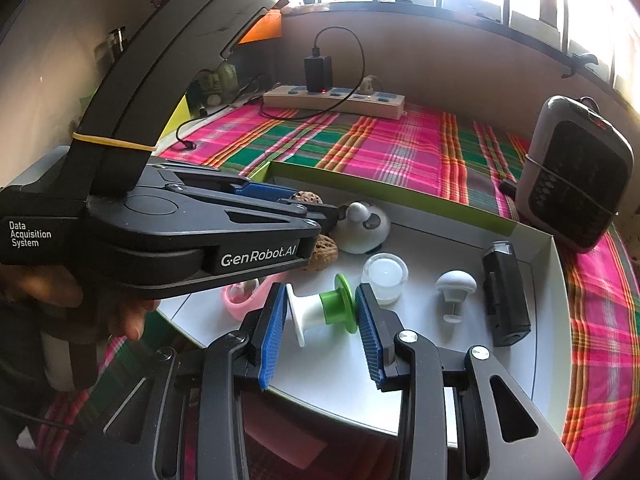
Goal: Organize objects
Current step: 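Carry seed pod in left gripper and spool in right gripper into tray, then open left gripper to release seed pod while right gripper releases spool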
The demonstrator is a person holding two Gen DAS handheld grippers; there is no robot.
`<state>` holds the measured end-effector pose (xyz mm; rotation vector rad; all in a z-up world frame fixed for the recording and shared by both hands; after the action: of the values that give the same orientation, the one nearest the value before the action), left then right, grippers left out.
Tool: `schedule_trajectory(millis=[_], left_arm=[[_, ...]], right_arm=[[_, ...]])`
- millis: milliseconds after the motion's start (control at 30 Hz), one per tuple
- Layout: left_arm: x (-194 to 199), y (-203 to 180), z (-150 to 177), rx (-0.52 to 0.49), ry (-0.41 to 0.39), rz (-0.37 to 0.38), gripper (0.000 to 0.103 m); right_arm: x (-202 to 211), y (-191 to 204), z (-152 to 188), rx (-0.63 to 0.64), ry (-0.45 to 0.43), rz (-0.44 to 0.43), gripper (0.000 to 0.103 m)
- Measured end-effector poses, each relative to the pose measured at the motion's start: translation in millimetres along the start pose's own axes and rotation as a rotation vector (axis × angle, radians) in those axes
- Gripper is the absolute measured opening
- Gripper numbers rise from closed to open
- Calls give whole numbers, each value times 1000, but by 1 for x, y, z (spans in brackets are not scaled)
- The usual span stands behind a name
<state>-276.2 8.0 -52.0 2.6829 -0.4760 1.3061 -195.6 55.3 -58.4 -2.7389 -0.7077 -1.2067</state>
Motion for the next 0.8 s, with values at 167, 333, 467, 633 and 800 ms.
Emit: schedule_trajectory(millis=[167, 333, 467, 633, 800], left_arm=[[0, 1, 0, 0, 0, 2, 27], [0, 1, 0, 0, 0, 2, 28], [0, 0, 0, -2, 0, 2, 28], [0, 1, 0, 2, -3, 3, 28], [4, 1, 0, 7, -14, 2, 34]], right_arm=[[0, 1, 0, 2, 1, -1, 37], [-1, 1, -1, 2, 1, 0, 37], [-1, 0, -1, 1, 1, 0, 37], [-1, 0, 0, 1, 2, 1, 37], [2, -1, 1, -1, 0, 3, 37]])
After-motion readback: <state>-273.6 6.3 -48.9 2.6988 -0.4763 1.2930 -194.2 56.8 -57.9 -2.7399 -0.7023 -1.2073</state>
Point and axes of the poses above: each gripper's, at about its wrist camera, not at the fingertips, and x roughly against the way its jaws point, y to its left, z to its underside, the point moved 9 cm from there along -x, roughly the way its jaws point, and after that the axes turned 7 degrees about -x, right-handed, at the moved point
